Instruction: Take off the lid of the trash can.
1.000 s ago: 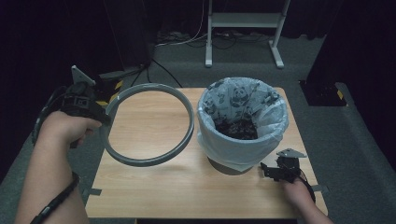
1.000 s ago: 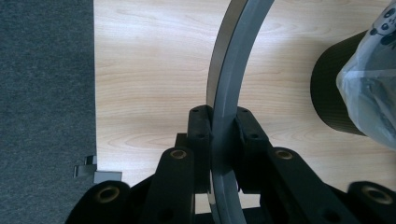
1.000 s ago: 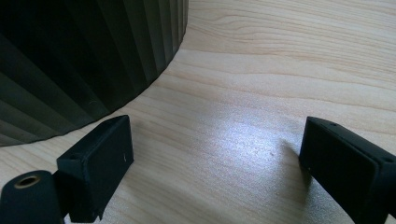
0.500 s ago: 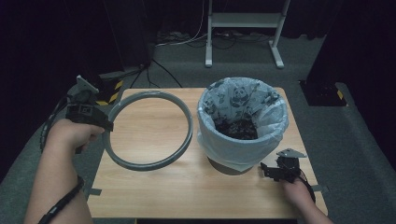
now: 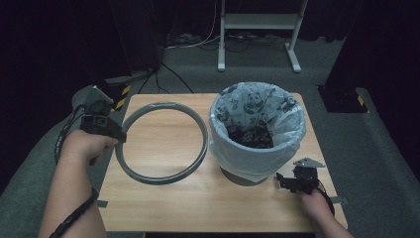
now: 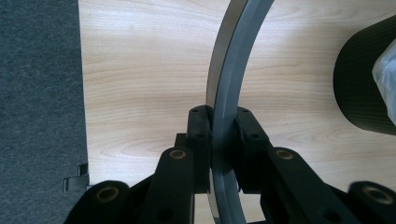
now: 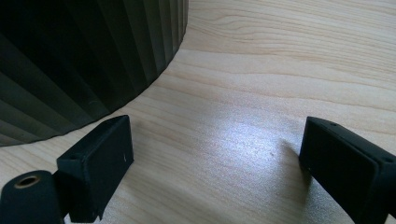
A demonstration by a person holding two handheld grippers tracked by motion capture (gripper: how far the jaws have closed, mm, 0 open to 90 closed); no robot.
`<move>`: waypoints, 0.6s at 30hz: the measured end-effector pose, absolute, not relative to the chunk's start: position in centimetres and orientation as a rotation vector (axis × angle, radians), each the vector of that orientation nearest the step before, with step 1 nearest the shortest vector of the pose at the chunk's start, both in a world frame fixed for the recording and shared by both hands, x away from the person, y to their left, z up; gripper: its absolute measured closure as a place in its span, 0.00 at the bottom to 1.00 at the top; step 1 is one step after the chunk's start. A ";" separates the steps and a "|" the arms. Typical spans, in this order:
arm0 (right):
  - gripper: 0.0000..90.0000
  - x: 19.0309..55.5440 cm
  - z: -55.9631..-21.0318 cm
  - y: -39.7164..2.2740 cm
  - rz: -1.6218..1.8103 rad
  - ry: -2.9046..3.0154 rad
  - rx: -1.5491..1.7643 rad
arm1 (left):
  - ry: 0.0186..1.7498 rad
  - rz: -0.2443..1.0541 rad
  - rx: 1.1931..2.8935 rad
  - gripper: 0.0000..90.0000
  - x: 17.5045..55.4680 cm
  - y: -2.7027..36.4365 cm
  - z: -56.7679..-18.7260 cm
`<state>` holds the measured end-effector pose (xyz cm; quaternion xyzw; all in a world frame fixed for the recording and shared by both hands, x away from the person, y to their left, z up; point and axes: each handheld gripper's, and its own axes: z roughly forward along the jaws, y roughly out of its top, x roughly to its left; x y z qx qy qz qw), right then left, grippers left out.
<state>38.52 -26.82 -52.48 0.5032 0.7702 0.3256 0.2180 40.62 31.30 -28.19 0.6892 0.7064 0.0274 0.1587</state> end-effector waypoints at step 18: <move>0.11 38.5 -52.5 -26.8 0.902 2.134 1.392 | 2.047 0.070 2.011 0.87 41.2 30.8 -31.9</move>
